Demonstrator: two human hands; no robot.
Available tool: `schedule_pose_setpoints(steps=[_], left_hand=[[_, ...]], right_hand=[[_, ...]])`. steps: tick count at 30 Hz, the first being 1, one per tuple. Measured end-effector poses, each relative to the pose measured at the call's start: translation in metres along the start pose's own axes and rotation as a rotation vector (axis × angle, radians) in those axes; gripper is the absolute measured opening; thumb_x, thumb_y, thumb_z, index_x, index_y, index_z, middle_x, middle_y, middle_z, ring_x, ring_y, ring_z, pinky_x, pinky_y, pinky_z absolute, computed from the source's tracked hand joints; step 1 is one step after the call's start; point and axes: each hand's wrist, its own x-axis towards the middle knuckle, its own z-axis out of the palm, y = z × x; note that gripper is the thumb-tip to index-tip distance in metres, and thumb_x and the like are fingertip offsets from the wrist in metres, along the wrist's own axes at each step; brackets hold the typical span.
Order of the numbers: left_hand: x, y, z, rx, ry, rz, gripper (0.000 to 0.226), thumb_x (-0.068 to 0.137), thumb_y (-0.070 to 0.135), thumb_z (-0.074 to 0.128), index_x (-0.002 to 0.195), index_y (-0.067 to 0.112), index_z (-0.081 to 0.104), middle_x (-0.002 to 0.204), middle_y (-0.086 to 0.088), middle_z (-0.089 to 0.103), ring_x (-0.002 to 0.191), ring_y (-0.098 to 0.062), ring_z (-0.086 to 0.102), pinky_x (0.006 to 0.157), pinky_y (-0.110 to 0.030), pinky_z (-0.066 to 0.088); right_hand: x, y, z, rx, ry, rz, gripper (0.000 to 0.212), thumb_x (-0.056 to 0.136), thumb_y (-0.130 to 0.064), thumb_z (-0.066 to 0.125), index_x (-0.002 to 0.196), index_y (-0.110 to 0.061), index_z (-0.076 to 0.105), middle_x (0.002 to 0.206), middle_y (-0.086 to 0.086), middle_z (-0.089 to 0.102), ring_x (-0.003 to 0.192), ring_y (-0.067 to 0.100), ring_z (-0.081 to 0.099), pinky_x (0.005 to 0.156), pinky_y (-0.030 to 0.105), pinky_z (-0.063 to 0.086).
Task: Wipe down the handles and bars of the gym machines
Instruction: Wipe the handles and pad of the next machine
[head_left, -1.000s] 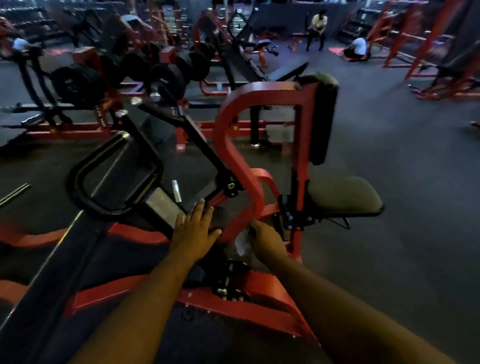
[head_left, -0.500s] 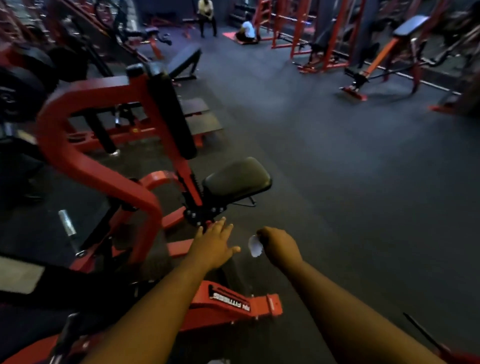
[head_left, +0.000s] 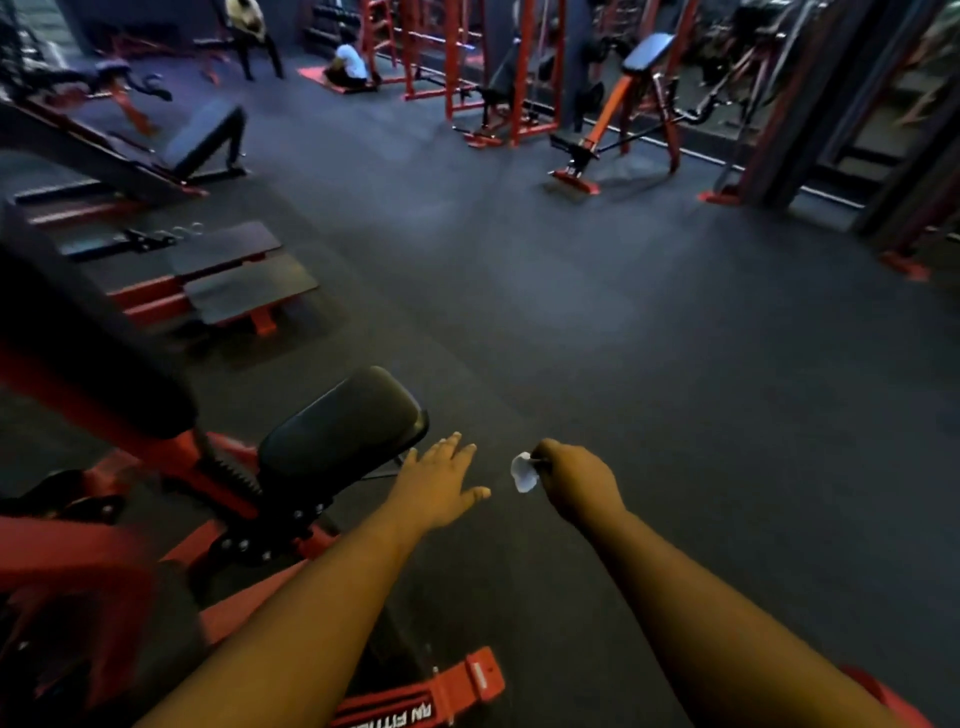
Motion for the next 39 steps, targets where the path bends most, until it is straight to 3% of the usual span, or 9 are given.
schedule_pose_setpoints(steps=[5, 11, 14, 16, 22, 27, 32, 36, 39], left_hand=[[0.083, 0.028, -0.018, 0.013, -0.005, 0.016, 0.084, 0.100, 0.068, 0.042, 0.165, 0.026, 0.011, 0.173, -0.004, 0.003, 0.158, -0.025, 0.011, 0.126, -0.057, 0.014], [0.196, 0.062, -0.027, -0.022, -0.034, -0.074, 0.085, 0.100, 0.069, 0.042, 0.165, 0.026, 0.011, 0.173, -0.003, 0.001, 0.159, -0.025, 0.010, 0.126, -0.057, 0.012], [0.244, 0.082, -0.039, -0.076, -0.064, -0.148, 0.086, 0.099, 0.070, 0.042, 0.165, 0.025, 0.010, 0.173, -0.003, 0.002, 0.158, -0.025, 0.010, 0.126, -0.057, 0.014], [0.270, 0.094, -0.049, -0.094, -0.053, -0.180, 0.085, 0.099, 0.069, 0.043, 0.165, 0.026, 0.011, 0.173, -0.003, 0.004, 0.158, -0.025, 0.011, 0.126, -0.056, 0.014], [0.339, 0.101, -0.083, -0.126, 0.002, -0.247, 0.084, 0.099, 0.067, 0.045, 0.165, 0.026, 0.013, 0.173, -0.004, 0.007, 0.158, -0.025, 0.014, 0.126, -0.056, 0.017], [0.391, 0.062, -0.097, -0.173, 0.019, -0.364, 0.084, 0.099, 0.067, 0.045, 0.165, 0.026, 0.012, 0.173, -0.004, 0.008, 0.158, -0.025, 0.013, 0.125, -0.056, 0.015], [0.446, -0.016, -0.116, -0.217, 0.034, -0.492, 0.083, 0.100, 0.065, 0.045, 0.165, 0.026, 0.010, 0.173, -0.005, 0.005, 0.159, -0.025, 0.009, 0.126, -0.057, 0.012], [0.479, -0.097, -0.138, -0.253, 0.045, -0.588, 0.083, 0.100, 0.067, 0.044, 0.165, 0.027, 0.012, 0.173, -0.005, 0.006, 0.158, -0.026, 0.012, 0.125, -0.058, 0.013], [0.496, -0.160, -0.156, -0.258, 0.063, -0.685, 0.083, 0.099, 0.068, 0.044, 0.165, 0.027, 0.013, 0.173, -0.005, 0.008, 0.158, -0.026, 0.014, 0.125, -0.057, 0.014]], right_hand=[[0.069, 0.047, -0.023, -0.042, 0.007, 0.024, 0.019, 0.095, -0.027, 0.063, 0.114, -0.028, 0.062, 0.104, -0.003, 0.070, 0.087, 0.020, 0.065, 0.077, 0.036, 0.056], [0.177, 0.116, -0.046, 0.003, -0.026, -0.041, 0.012, 0.095, -0.028, 0.060, 0.106, -0.025, 0.063, 0.096, -0.003, 0.068, 0.078, 0.019, 0.061, 0.064, 0.029, 0.043], [0.230, 0.151, -0.064, -0.017, -0.029, -0.104, 0.011, 0.098, -0.028, 0.058, 0.109, -0.026, 0.062, 0.098, -0.003, 0.070, 0.076, 0.016, 0.060, 0.064, 0.031, 0.050], [0.262, 0.163, -0.083, -0.046, -0.082, -0.126, 0.012, 0.096, -0.025, 0.061, 0.108, -0.026, 0.061, 0.097, -0.003, 0.069, 0.079, 0.018, 0.063, 0.071, 0.035, 0.056], [0.360, 0.165, -0.114, -0.065, -0.166, -0.198, 0.021, 0.094, -0.027, 0.065, 0.114, -0.026, 0.061, 0.104, 0.000, 0.069, 0.087, 0.023, 0.065, 0.073, 0.036, 0.055], [0.443, 0.141, -0.109, -0.074, -0.184, -0.315, 0.017, 0.099, -0.028, 0.054, 0.113, -0.030, 0.062, 0.106, -0.001, 0.070, 0.094, 0.024, 0.066, 0.079, 0.036, 0.054], [0.554, 0.072, -0.099, -0.096, -0.352, -0.356, 0.024, 0.089, -0.037, 0.062, 0.112, -0.027, 0.061, 0.106, 0.001, 0.067, 0.094, 0.026, 0.065, 0.084, 0.042, 0.057], [0.632, 0.013, -0.079, -0.133, -0.270, -0.553, 0.016, 0.097, -0.034, 0.059, 0.113, -0.030, 0.061, 0.102, -0.004, 0.070, 0.086, 0.018, 0.065, 0.076, 0.038, 0.058], [0.684, -0.045, -0.070, -0.135, -0.316, -0.627, 0.020, 0.093, -0.031, 0.065, 0.113, -0.030, 0.062, 0.101, -0.004, 0.070, 0.085, 0.018, 0.065, 0.069, 0.034, 0.055]])
